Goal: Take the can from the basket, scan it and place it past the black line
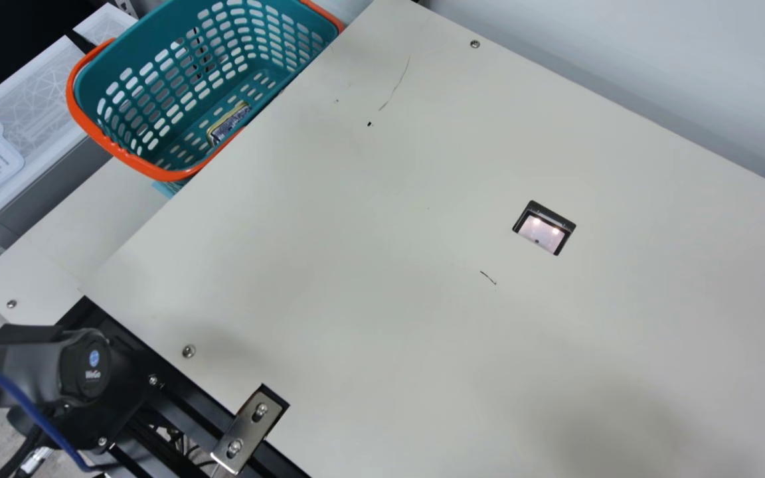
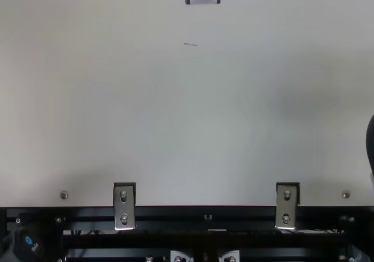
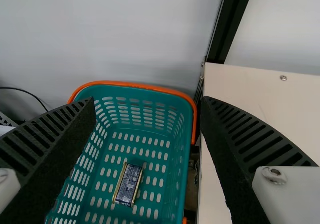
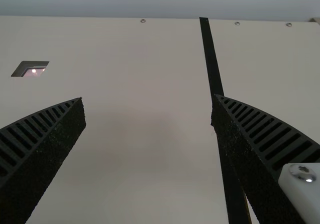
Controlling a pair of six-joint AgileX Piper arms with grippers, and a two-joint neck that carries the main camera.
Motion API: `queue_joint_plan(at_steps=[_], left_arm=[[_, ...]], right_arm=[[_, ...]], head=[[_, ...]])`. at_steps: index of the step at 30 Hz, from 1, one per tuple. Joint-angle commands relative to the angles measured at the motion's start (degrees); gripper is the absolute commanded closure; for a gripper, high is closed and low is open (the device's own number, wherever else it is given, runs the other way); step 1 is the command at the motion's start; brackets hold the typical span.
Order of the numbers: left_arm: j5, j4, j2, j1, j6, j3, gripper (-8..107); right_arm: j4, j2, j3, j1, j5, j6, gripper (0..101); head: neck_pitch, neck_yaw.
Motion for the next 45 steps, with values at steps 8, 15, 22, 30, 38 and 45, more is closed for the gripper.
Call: queue_joint_plan(at_steps=[8,15,22,30,38,45], left_arm=[[-1.94,3.22,4.67,-0.31,0.57,-0.17,9],[-4.09,5.70,8.52,-0.82,0.02,-0.09,9],[-5.96,7.07,13.22,-1.08,-0.57,-1.06,9],[-8.01,8.00,18.81,-1.39,-0.70,-2.22,9],[-10.60,8.83,24.25,-1.88,1.06,-3.29,9],[-11.84,9.63,28.08,-1.77,1.99,-3.97,9]], right_arm=[[0.00,0.00,0.00,0.00,0.00,0.00,0],[0.00,0.00,0.00,0.00,0.00,0.00,0],[0.00,0.00,0.00,0.00,0.00,0.00,0],[0.00,0.00,0.00,0.00,0.00,0.00,0],[0.00,0.00,0.00,0.00,0.00,0.00,0],[0.00,0.00,0.00,0.00,0.00,0.00,0]], head=[[-1.62,0.63],[-1.62,0.63],[-1.62,0.63],[-1.62,0.63],[-1.62,0.63],[-1.62,0.63]])
